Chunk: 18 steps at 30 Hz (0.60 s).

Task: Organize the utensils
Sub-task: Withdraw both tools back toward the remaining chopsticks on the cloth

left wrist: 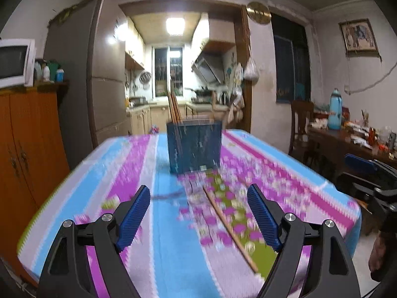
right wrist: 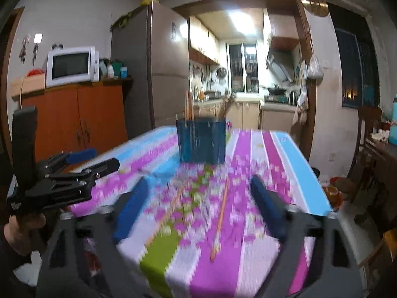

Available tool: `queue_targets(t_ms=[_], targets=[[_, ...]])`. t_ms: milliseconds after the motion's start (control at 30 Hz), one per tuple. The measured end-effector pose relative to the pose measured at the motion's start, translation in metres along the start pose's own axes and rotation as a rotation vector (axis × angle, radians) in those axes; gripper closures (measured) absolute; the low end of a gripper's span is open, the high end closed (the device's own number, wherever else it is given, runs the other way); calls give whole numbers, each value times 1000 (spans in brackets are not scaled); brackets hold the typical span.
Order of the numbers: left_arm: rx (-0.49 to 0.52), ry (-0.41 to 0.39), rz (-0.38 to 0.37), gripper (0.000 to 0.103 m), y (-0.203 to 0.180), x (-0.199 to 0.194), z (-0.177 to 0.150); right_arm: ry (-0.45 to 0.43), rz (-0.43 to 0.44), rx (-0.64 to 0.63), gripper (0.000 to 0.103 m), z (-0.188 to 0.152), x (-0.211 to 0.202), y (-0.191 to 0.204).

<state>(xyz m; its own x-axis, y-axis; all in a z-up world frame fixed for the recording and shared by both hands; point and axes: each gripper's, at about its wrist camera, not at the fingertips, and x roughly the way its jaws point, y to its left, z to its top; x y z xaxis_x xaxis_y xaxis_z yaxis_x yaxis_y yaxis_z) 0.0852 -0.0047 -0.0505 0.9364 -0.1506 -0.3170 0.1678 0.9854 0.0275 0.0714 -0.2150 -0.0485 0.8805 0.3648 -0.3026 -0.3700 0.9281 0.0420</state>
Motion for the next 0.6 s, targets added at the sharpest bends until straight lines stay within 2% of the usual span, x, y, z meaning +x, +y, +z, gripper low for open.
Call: queue_targets(t_ms=[33,133,400,567,600], targets=[[9,16,-13,22,-5,4,-13,16,-2,8,49,-10,2,-2],[25,42,-45,22,-16,12,-40,87,-7,20,61,-45,18,-10],[66,60,-95,24,-44,28,-81,157,-10,5,76,-83,42,-10],[100,90,-114,43,-53,38,-93,168,-17,1,81,-91,50,-9],[107,97,-116,50,-55,41,-94,166,-20,1,82,-91,51,-9]])
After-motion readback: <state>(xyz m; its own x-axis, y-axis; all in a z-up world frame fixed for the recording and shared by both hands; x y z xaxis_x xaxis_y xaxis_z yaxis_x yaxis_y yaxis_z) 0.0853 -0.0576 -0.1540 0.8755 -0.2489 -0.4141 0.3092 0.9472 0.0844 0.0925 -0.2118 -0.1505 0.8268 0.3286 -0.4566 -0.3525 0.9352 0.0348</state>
